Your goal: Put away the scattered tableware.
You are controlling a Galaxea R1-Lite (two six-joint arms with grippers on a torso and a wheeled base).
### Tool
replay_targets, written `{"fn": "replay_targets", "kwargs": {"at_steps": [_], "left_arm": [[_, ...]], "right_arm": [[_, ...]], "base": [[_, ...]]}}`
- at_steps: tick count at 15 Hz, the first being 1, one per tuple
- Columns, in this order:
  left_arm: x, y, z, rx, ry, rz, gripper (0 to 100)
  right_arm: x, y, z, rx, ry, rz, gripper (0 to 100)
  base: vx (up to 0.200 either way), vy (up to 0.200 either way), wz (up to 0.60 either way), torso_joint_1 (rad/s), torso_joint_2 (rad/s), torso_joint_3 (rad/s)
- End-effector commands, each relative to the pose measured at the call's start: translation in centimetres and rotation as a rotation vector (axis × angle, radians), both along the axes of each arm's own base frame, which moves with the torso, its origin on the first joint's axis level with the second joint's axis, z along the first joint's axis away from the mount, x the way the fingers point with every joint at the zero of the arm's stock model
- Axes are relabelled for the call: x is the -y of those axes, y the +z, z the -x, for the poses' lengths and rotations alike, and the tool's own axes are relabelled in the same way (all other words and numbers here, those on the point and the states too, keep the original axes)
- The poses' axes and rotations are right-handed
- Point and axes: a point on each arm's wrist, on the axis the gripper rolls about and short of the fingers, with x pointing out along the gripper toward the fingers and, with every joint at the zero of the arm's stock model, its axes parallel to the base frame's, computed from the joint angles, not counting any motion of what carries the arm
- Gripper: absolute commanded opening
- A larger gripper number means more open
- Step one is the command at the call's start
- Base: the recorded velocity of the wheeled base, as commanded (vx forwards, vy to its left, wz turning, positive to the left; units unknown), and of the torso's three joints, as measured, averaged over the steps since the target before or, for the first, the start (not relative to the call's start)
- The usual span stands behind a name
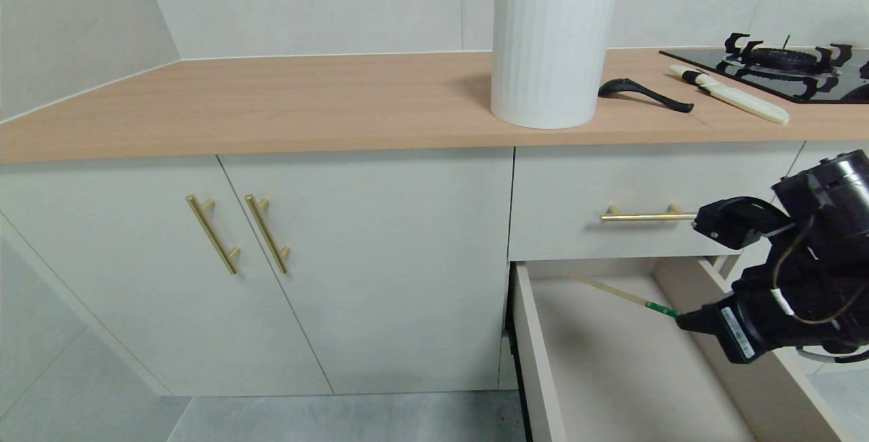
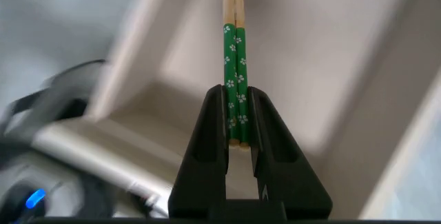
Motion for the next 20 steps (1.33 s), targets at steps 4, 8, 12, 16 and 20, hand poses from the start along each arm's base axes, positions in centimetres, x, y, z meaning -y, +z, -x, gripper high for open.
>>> {"fn": "replay_targets", "kwargs": {"at_steps": [4,8,12,16,20], "left_arm": [[0.0,0.0,0.0,0.0,0.0,0.0,100],[0.0,0.0,0.0,0.0,0.0,0.0,100],[0.0,0.0,0.0,0.0,0.0,0.0,100],[0.0,0.0,0.0,0.0,0.0,0.0,100],[0.0,0.0,0.0,0.0,0.0,0.0,100]], "right_arm": [[-3.0,-4.7,-6.4,-0.17,-0.187,-0.021,0],[-4.6,-8.2,-8.5,-0.185,-0.236,0.009,0],[-5.0,-10.3,-9.5,-0.191,-0.241,0.022,0],[-5.2,-11.7,-9.8,-0.22,-0.239,0.038,0],[-6.6,-15.1,-9.9,-0.296,-0.209,0.092,0]], "base": [[0.0,0.0,0.0,0.0,0.0,0.0],[0.0,0.0,0.0,0.0,0.0,0.0],[0.0,0.0,0.0,0.0,0.0,0.0],[0.0,0.0,0.0,0.0,0.0,0.0],[0.0,0.0,0.0,0.0,0.0,0.0]]}}
